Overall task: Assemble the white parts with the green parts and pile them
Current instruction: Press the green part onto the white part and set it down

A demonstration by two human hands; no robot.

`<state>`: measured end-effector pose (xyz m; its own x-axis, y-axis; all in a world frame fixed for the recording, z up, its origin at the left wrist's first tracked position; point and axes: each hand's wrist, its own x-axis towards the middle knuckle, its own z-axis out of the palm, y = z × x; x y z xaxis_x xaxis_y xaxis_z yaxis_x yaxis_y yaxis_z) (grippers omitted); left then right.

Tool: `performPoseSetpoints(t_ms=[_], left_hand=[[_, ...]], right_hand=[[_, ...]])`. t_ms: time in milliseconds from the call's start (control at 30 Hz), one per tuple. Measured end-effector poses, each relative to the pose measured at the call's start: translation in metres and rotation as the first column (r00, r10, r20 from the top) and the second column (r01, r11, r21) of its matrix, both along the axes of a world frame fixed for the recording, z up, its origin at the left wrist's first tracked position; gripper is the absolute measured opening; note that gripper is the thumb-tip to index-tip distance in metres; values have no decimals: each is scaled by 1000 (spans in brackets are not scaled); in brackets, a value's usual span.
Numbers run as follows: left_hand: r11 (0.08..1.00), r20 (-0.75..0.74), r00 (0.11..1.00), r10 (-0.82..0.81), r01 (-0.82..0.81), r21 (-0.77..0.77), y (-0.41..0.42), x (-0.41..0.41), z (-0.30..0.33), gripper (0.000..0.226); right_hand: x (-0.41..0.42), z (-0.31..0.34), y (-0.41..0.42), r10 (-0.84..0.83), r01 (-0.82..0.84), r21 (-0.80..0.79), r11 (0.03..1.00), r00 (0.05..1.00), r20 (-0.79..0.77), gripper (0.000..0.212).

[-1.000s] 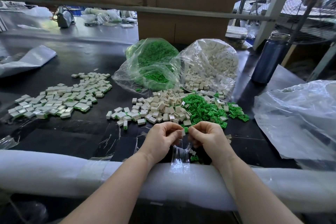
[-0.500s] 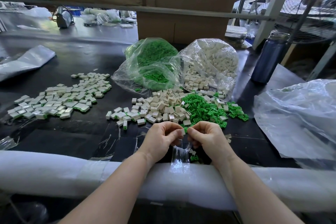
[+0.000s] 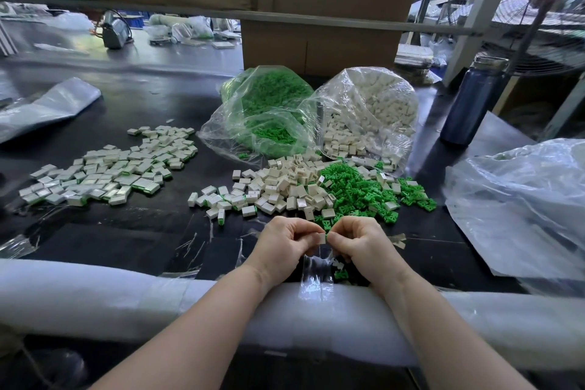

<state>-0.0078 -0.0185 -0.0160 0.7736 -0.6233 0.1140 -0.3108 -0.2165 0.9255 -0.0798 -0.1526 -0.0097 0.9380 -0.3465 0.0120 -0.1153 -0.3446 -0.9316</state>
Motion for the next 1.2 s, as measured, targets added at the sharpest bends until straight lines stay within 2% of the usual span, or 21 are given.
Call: performPoseSetpoints(t_ms=[300, 467, 600, 667, 767, 867, 933, 1067, 1200], left_hand=[[994, 164, 986, -30, 12, 106, 0, -1, -2, 12], [1000, 99, 995, 4, -6, 27, -1, 0, 0, 12], [1000, 8, 1000, -11, 11, -24, -3, -1, 2, 13], [999, 13, 999, -39, 40, -19, -3, -2, 2, 17], [998, 78, 995, -57, 56, 17, -2, -3, -1, 23], [1000, 140, 990, 14, -16, 13, -2, -1, -2, 6], [999, 138, 989, 43, -45, 12, -2, 0, -1, 6], [1000, 23, 999, 24, -24, -13, -1, 2, 0, 6], [1000, -2, 1000, 2, -2, 5, -1, 3, -1, 7]], right_hand=[[-1, 1, 0, 60, -62, -61, 996, 998, -34, 21], [0, -1, -2, 1, -3, 44, 999, 999, 47, 22], [-1, -1, -3, -73, 50, 176, 983, 990, 122, 11], [-1, -2, -4, -103, 70, 240, 968, 986, 131, 13], [-1, -2, -4, -134, 103, 226, 969, 983, 127, 11], [-2, -2, -4, -103, 67, 248, 966, 986, 133, 9], [-3, -1, -4, -81, 36, 288, 957, 986, 144, 10], [-1, -2, -2, -87, 59, 220, 974, 988, 124, 16], [1, -2, 0, -94, 84, 114, 990, 992, 84, 18]])
